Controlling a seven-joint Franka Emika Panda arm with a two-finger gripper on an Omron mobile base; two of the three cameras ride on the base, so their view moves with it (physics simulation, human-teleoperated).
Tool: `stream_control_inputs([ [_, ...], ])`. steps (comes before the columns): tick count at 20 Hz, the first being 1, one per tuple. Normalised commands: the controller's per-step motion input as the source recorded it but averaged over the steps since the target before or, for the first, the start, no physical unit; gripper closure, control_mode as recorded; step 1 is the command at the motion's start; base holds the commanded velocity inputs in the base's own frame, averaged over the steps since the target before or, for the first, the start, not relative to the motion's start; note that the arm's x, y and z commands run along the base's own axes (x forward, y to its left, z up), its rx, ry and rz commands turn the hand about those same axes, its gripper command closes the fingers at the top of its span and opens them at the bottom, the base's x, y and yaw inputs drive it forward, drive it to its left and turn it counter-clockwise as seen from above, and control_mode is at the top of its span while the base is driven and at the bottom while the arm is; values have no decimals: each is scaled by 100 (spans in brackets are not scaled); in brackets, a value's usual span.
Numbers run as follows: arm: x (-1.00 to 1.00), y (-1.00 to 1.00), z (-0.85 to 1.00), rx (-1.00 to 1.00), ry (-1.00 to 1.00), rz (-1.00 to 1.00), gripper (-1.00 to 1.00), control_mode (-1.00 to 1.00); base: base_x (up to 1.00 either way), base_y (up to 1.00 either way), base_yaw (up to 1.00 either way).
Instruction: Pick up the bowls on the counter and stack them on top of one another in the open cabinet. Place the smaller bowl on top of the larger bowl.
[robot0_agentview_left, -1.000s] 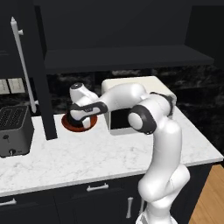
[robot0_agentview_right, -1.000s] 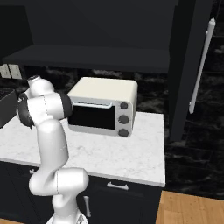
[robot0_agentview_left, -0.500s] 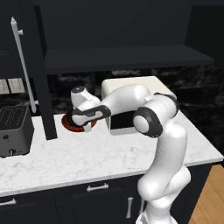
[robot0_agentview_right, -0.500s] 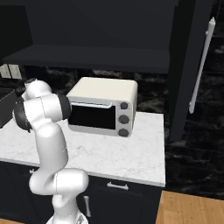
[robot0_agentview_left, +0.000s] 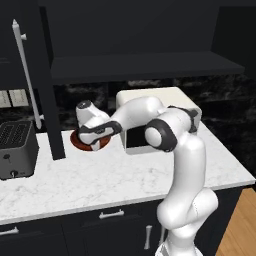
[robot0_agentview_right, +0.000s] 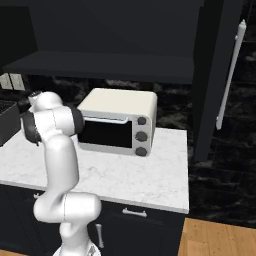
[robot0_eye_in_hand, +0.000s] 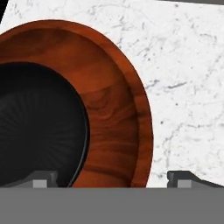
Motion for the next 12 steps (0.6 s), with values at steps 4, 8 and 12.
stream_control_inputs([
  [4,-5,65,-33,0,-1,-36,-100,-100,0,0,0],
  [8,-65,1,-23,0,0,-3,-100,-100,0,0,0],
  [12,-82,-4,-38,0,-1,15,-100,-100,0,0,0],
])
